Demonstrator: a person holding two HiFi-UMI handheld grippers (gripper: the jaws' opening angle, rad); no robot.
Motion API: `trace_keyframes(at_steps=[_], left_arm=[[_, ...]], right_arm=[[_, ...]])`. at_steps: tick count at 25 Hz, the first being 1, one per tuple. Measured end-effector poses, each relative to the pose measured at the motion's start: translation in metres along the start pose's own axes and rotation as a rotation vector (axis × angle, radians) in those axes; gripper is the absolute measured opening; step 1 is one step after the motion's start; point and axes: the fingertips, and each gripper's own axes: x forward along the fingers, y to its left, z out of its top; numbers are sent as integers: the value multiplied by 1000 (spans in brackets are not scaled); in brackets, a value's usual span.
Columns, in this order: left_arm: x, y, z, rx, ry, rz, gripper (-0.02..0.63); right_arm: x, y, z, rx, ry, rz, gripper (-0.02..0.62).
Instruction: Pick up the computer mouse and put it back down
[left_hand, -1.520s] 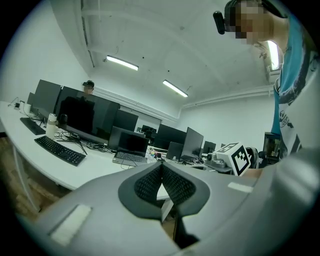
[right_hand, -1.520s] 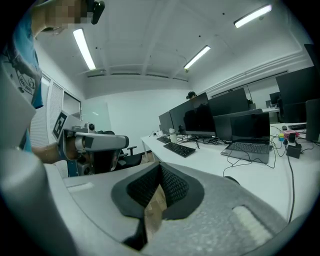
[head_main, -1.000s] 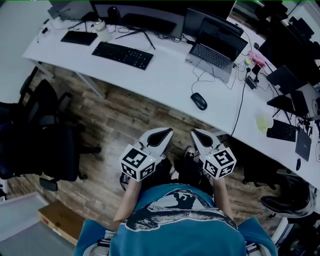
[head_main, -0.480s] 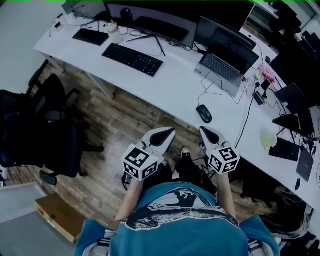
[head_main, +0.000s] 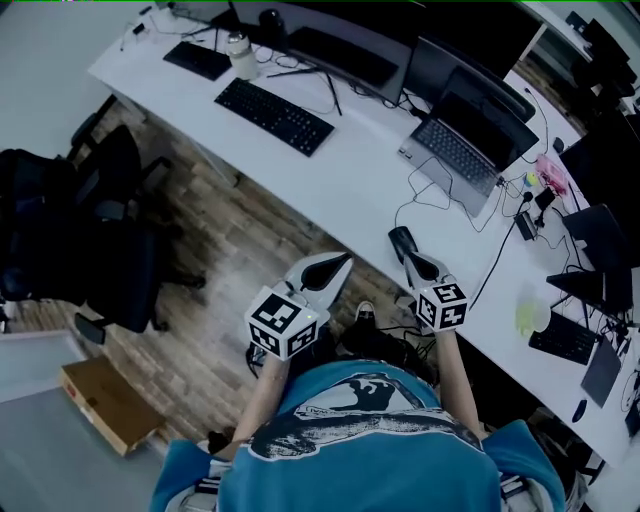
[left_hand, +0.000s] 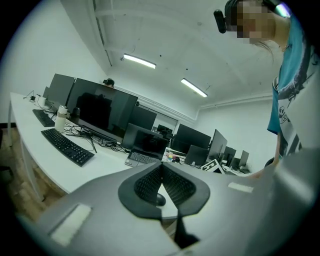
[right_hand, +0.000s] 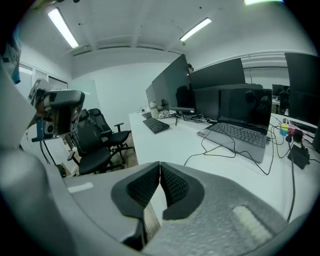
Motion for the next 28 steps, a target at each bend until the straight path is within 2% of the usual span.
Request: trace_keyframes(at_steps=[1, 7, 14, 18, 22, 25, 28], left_arm=[[5, -1, 0, -1, 2, 10, 14], [24, 0, -4, -18, 8, 74, 14], [38, 1, -5, -22, 12, 141, 14], [42, 2, -7, -26, 12, 175, 14], [45, 0, -9, -28, 16, 200, 14], [46, -1, -10, -28, 16, 214, 14], [48, -3, -11, -27, 17, 222, 14]], right_arm=[[5, -6, -4, 0, 17, 8, 16], [35, -38, -27, -22, 126, 20, 220], [74, -52, -48, -74, 231, 32, 344], [90, -53, -59, -71, 271, 31, 354], [94, -56, -60, -46, 256, 4, 353], [94, -58, -59, -34, 231, -6, 303], [93, -59, -58, -42, 227, 18, 302]])
